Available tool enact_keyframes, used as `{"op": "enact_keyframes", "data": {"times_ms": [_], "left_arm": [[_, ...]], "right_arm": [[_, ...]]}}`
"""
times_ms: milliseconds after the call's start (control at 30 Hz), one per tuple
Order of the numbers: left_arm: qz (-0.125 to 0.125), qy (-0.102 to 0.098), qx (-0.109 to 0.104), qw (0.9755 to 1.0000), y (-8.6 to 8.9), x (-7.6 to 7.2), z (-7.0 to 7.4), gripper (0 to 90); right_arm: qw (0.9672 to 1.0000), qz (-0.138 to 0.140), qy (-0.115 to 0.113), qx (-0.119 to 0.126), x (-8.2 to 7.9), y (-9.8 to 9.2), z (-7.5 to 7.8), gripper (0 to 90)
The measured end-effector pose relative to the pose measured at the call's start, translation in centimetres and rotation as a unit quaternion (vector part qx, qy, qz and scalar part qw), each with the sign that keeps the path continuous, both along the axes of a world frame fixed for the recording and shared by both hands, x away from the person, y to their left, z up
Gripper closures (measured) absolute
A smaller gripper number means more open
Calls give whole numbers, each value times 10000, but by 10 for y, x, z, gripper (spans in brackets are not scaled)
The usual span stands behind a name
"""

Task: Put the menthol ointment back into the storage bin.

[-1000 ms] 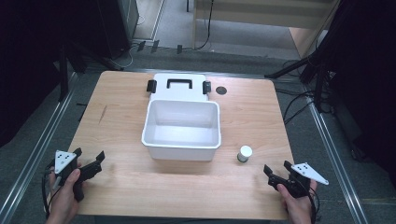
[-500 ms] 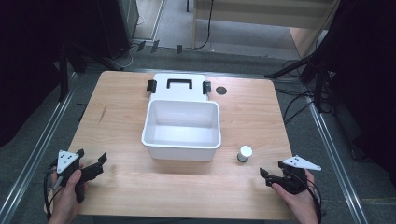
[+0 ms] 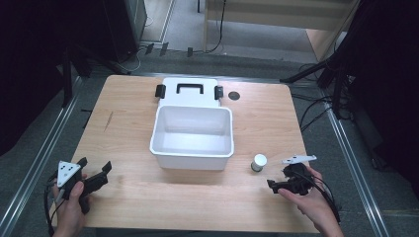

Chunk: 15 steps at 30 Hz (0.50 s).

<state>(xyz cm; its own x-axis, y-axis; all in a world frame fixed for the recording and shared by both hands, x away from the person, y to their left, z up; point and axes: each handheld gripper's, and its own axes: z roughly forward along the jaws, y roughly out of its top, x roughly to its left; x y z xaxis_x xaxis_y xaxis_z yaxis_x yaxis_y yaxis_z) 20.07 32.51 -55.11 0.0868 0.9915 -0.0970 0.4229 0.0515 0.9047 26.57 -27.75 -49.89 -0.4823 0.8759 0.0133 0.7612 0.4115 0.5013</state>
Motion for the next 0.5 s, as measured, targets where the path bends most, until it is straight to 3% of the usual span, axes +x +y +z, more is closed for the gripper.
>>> {"op": "enact_keyframes", "data": {"times_ms": [67, 100, 200, 233, 500], "left_arm": [[5, 7, 27, 10000, 0, 0, 0, 143], [0, 2, 53, 10000, -1, 0, 0, 143], [11, -18, 66, 10000, -2, 0, 0, 143], [-4, -13, 82, 10000, -2, 0, 0, 143], [-2, -13, 52, 10000, -1, 0, 0, 143]], "right_arm": [[9999, 29, 105, -58, 2, 2, 1, 222], [9992, 120, 329, -178, 7, 6, 4, 222], [9983, 178, 471, -309, 12, 9, 5, 223], [9960, 284, 652, -545, 17, 14, 7, 218], [9846, 496, 1228, -1145, 33, 27, 13, 255]]}}
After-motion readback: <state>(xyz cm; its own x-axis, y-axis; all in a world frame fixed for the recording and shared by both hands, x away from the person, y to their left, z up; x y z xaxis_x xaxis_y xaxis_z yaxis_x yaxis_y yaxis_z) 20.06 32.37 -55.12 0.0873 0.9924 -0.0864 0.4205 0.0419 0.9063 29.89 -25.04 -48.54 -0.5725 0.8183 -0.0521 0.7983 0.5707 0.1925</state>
